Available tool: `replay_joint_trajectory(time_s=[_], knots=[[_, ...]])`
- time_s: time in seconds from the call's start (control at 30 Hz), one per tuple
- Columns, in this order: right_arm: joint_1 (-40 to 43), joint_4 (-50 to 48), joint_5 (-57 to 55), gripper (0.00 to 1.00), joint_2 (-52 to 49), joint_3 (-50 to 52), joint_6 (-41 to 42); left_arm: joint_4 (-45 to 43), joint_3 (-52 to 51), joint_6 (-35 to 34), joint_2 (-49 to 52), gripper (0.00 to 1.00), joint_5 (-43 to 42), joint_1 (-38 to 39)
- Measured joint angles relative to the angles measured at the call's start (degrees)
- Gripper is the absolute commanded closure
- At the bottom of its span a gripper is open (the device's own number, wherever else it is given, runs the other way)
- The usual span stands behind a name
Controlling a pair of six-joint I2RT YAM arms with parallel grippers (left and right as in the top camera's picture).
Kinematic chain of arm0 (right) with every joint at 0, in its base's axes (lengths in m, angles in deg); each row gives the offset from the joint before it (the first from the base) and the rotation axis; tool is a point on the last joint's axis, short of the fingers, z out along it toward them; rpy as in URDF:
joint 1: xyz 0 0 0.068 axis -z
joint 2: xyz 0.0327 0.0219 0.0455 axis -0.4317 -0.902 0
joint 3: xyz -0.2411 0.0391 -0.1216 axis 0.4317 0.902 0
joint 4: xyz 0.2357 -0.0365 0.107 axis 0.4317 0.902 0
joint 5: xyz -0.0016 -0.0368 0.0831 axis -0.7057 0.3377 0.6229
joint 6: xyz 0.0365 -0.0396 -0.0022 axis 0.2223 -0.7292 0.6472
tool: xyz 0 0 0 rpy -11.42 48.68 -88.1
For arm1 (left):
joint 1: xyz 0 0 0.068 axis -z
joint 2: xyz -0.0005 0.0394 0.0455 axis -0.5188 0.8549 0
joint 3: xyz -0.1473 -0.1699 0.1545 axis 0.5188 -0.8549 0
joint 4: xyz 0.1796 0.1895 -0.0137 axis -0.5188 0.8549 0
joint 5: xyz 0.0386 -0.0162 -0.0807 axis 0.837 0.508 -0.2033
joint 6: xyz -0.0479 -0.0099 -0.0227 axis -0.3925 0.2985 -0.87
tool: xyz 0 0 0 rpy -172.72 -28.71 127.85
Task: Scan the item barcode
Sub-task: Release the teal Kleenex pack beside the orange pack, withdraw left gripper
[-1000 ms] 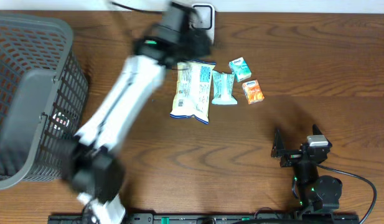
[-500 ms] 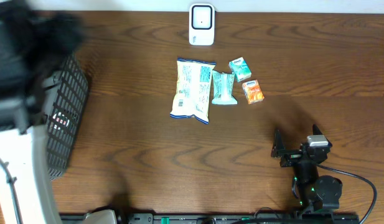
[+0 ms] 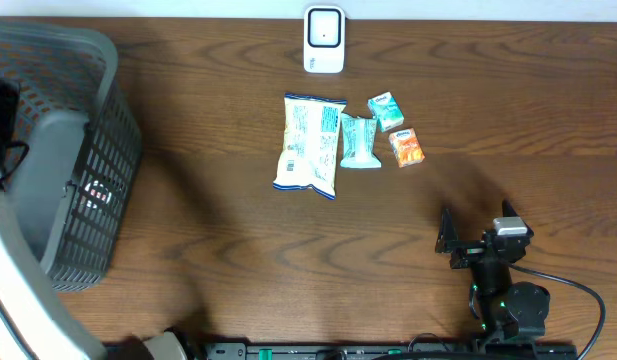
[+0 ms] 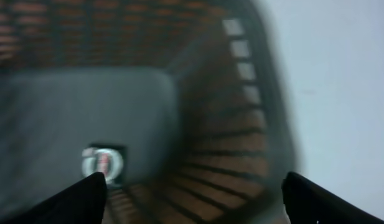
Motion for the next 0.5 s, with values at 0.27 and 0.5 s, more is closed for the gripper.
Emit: replay_joint_trajectory(time_s=[0.27, 0.5], knots=[[0.0, 0.0, 0.0, 0.01, 0.0, 0.0, 0.0, 12.61, 5.7, 3.1, 16.15, 0.0, 6.69, -0.04], [0.0, 0.0, 0.0, 0.01, 0.0, 0.0, 0.0, 16.09, 10.4, 4.72, 25.73, 0.0, 7.72, -0.04]])
